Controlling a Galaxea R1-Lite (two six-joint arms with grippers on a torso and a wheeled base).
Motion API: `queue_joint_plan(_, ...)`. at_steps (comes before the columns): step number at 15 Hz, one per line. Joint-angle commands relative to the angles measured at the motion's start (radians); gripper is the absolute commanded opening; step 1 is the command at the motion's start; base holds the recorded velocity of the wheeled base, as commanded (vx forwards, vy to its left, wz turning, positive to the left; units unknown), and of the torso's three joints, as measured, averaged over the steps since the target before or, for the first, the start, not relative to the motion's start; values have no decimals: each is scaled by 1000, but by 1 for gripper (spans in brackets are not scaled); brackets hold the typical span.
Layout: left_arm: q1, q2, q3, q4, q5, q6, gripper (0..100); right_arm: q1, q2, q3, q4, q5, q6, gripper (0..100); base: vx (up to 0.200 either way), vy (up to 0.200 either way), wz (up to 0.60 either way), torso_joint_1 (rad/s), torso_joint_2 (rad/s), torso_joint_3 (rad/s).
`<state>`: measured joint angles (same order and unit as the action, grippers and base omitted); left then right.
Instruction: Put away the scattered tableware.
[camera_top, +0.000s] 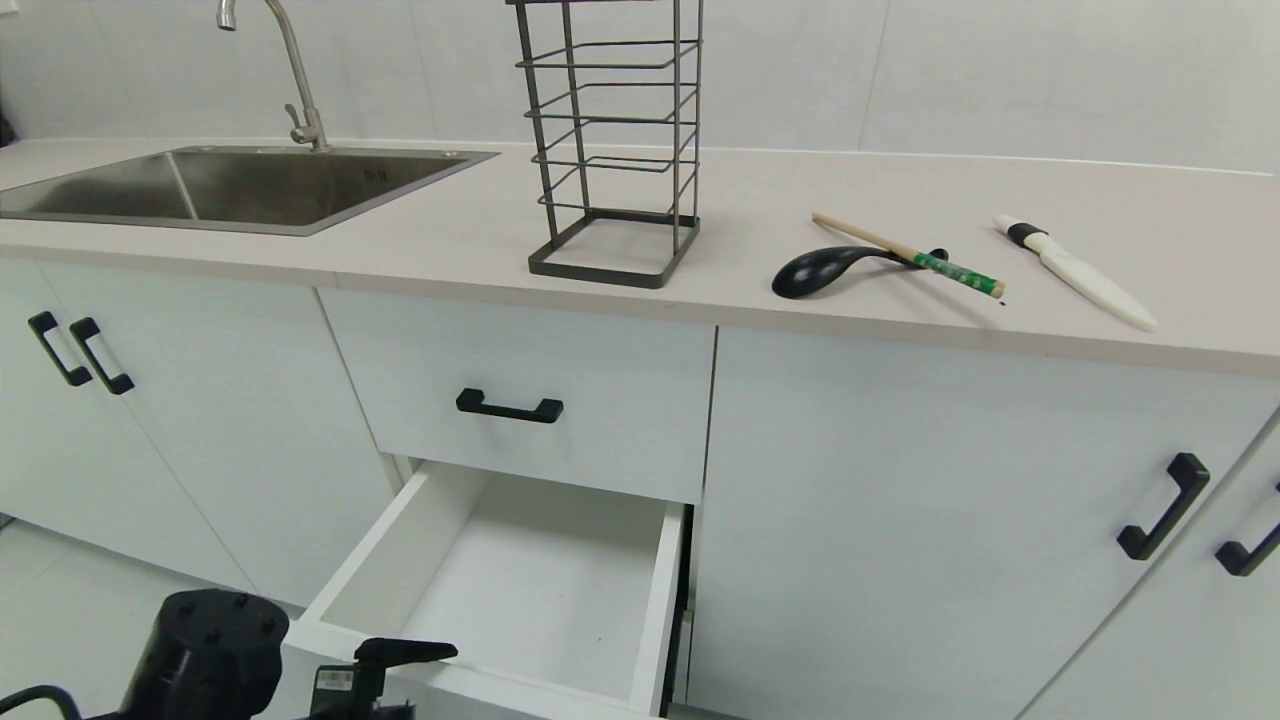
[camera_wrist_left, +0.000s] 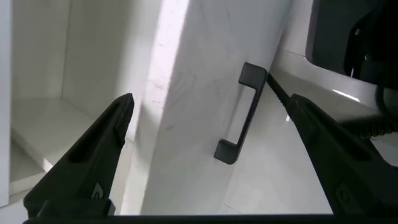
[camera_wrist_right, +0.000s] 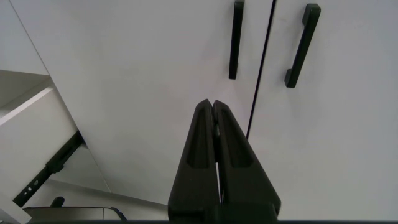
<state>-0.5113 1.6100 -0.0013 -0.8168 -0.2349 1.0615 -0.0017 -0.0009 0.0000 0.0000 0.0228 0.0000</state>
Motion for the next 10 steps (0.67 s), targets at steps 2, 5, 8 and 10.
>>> queue_joint_plan(2,7,-101,-72,-2,5,-103,100,0,1,0,0,0,0,0,0,0,0,0,0,0)
queue_joint_plan(5,-9,-147,-200,5,2,-209,100,0,1,0,0,0,0,0,0,0,0,0,0,0)
queue_joint_plan(8,-55,-259,-240,-1,0,-522,100,0,1,0,0,0,0,0,0,0,0,0,0,0)
queue_joint_plan(10,-29,-338,-290,7,12,-729,100,0,1,0,0,0,0,0,0,0,0,0,0,0)
